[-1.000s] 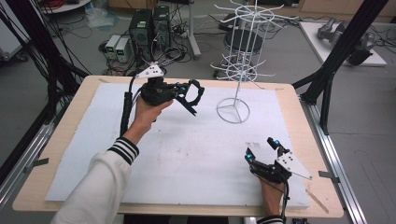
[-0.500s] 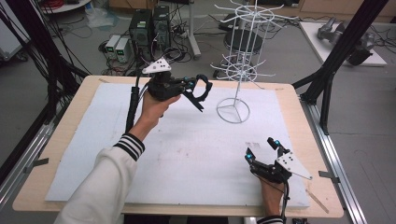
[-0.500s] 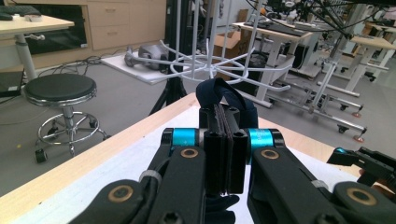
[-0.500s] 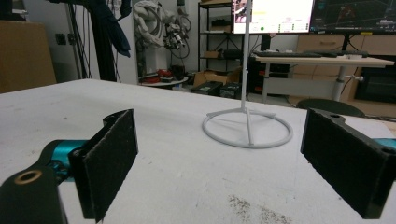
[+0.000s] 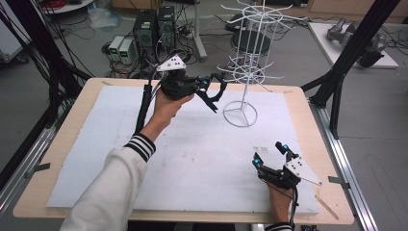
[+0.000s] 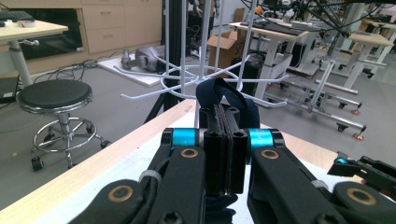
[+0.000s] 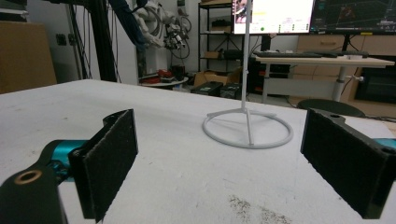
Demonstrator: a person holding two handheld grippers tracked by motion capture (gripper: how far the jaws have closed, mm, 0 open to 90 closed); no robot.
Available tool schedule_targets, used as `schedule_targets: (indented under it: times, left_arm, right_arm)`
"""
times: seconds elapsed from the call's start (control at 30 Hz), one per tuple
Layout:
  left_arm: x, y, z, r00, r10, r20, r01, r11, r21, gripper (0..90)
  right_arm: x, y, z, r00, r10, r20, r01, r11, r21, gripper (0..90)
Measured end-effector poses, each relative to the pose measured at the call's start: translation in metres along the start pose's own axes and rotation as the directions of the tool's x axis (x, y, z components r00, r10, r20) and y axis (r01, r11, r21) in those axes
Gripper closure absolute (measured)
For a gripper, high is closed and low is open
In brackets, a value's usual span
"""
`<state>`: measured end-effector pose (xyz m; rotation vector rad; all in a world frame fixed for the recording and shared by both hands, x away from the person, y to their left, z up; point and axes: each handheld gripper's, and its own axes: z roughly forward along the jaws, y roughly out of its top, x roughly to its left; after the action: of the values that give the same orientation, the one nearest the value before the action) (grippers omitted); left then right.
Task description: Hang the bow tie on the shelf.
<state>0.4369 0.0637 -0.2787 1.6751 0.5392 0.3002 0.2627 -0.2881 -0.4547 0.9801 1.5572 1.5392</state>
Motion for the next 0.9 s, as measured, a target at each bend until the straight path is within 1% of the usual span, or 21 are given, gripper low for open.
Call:
schedule_targets:
  times: [0.17, 0.23, 0.4, 0.43, 0.47, 0.53, 0.7, 0.9]
  left_arm:
    - [0.001, 0.001, 0.004, 1.0, -0.006, 0.004, 0.007, 0.9999, -0.009, 88.6]
    - [0.001, 0.003, 0.008, 1.0, -0.005, 0.006, 0.005, 1.0, -0.003, 88.6]
    - [-0.002, 0.005, 0.017, 0.9999, -0.011, 0.011, 0.012, 0.9998, -0.015, 88.6]
    - [-0.002, 0.005, 0.019, 0.9999, -0.009, 0.01, 0.009, 0.9999, -0.012, 88.6]
    - [-0.002, 0.004, 0.02, 0.9999, -0.008, 0.011, 0.008, 0.9999, -0.012, 88.6]
    - [-0.001, 0.004, 0.022, 1.0, -0.006, 0.007, 0.006, 1.0, -0.006, 88.6]
    - [0.001, 0.002, 0.027, 0.9998, -0.017, -0.009, 0.017, 0.9998, -0.003, 88.6]
    - [0.004, -0.002, 0.032, 0.9992, -0.029, -0.026, 0.029, 0.9995, 0.013, 88.6]
  right_arm:
    - [0.0, 0.0, 0.0, 1.0, 0.005, 0.001, -0.005, 1.0, 0.001, 10.1]
    - [0.0, 0.0, 0.0, 1.0, 0.0, 0.003, 0.0, 1.0, -0.001, 10.1]
    - [0.0, 0.0, 0.0, 1.0, 0.007, 0.001, -0.007, 1.0, 0.001, 10.1]
    - [-0.001, 0.0, 0.0, 1.0, -0.002, 0.003, 0.002, 1.0, -0.004, 10.1]
    - [0.0, 0.0, 0.0, 1.0, 0.002, 0.002, -0.002, 1.0, -0.002, 10.1]
    - [-0.001, 0.0, 0.0, 1.0, -0.001, 0.003, 0.001, 1.0, -0.004, 10.1]
    - [-0.001, 0.0, 0.0, 1.0, -0.002, 0.003, 0.002, 1.0, -0.005, 10.1]
    - [-0.001, 0.0, 0.0, 1.0, -0.001, 0.002, 0.001, 1.0, -0.006, 10.1]
